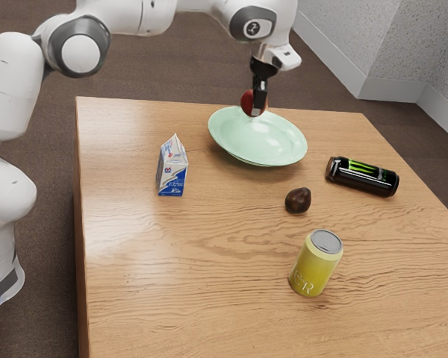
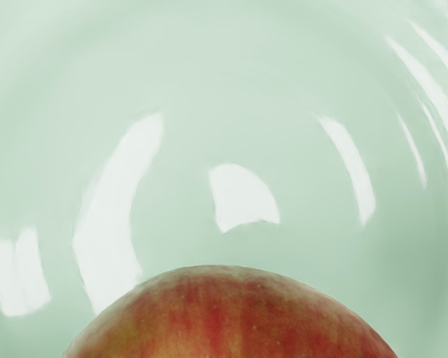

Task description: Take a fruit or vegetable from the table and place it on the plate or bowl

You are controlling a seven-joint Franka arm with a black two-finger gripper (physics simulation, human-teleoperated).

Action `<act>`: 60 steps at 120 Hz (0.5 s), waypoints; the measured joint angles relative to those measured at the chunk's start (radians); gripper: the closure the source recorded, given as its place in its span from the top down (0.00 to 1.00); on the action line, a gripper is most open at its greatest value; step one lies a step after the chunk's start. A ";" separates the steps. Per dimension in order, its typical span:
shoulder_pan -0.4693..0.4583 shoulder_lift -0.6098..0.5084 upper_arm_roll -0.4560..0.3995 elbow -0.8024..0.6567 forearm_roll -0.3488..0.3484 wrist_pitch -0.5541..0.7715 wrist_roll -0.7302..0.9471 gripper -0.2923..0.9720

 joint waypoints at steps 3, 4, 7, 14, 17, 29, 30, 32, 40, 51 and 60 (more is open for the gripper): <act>-0.003 0.003 0.000 0.007 0.002 0.000 0.007 0.59; -0.004 0.004 0.000 0.009 0.002 0.000 0.009 0.59; -0.006 0.005 0.000 0.013 0.004 0.001 0.015 0.59; -0.016 0.008 0.002 0.018 0.010 0.001 0.029 0.64; -0.020 0.009 0.003 0.019 0.012 0.000 0.035 0.66; -0.026 0.010 0.005 0.020 0.017 0.000 0.056 0.72; -0.026 0.010 0.005 0.020 0.017 0.000 0.058 0.72; -0.026 0.010 0.006 0.019 0.017 0.000 0.061 0.72; -0.027 0.011 0.007 0.018 0.019 -0.001 0.073 0.74; -0.054 -0.025 0.012 0.014 0.022 -0.011 0.082 0.76; -0.147 -0.144 -0.014 -0.010 -0.001 -0.074 0.042 0.76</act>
